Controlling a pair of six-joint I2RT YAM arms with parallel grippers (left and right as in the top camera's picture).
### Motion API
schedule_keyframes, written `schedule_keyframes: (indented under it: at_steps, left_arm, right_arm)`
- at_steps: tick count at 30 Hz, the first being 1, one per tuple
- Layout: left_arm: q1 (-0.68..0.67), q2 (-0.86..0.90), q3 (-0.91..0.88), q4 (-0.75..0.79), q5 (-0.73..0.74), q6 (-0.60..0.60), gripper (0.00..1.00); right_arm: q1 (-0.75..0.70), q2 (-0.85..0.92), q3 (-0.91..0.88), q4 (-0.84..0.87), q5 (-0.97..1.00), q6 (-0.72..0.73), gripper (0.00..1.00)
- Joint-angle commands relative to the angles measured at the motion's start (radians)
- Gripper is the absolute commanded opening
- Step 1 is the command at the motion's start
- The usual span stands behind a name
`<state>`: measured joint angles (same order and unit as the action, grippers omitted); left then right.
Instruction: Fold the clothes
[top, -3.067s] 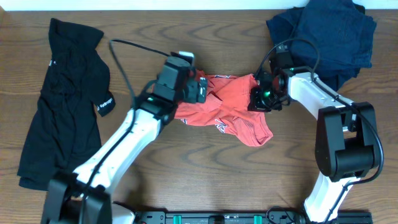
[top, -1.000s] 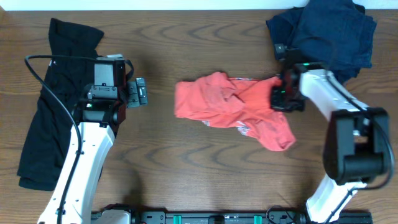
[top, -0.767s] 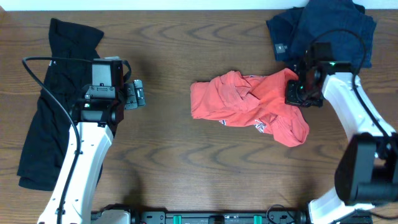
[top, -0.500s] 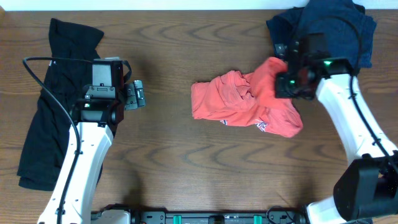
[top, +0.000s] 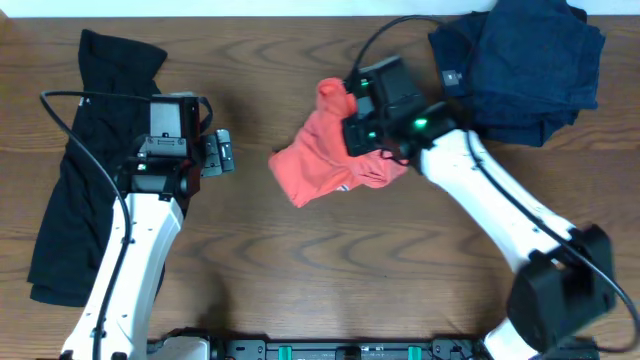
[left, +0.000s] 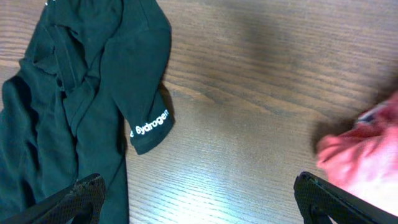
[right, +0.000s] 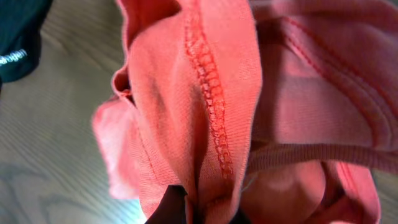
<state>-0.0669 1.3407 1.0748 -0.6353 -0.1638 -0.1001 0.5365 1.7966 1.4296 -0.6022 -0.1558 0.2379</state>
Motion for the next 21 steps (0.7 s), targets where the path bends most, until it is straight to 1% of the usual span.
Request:
schedule_keyframes:
  at_steps: [1, 7, 11, 16, 17, 18, 19, 21]
  left_arm:
    - [0.005, 0.035, 0.009, -0.004, -0.001, 0.001, 0.98]
    - [0.005, 0.086, 0.009, -0.003, -0.002, 0.000, 0.98]
    - [0.005, 0.103, 0.009, 0.012, -0.002, -0.010, 0.98]
    - [0.005, 0.103, 0.009, 0.043, -0.002, -0.019, 0.98]
    - [0.005, 0.103, 0.009, 0.047, -0.002, -0.026, 0.98]
    - [0.005, 0.103, 0.009, 0.050, -0.002, -0.031, 0.98]
    - [0.005, 0.103, 0.009, 0.053, -0.002, -0.033, 0.98]
    - [0.005, 0.103, 0.009, 0.054, -0.003, -0.032, 0.98]
  right_arm:
    - [0.042, 0.099, 0.010, 0.023, -0.023, 0.031, 0.01]
    - [0.105, 0.134, 0.013, 0.097, -0.059, 0.031, 0.01]
    - [0.144, 0.134, 0.046, 0.111, -0.071, 0.021, 0.01]
    - [0.229, 0.134, 0.067, 0.135, -0.095, 0.008, 0.02]
    - [0.246, 0.134, 0.067, 0.135, -0.093, -0.001, 0.15]
    - [0.263, 0.134, 0.066, 0.134, -0.089, -0.016, 0.32]
    - [0.284, 0.134, 0.067, 0.122, -0.076, -0.041, 0.55]
    - [0.299, 0.127, 0.074, 0.100, -0.068, -0.062, 0.62]
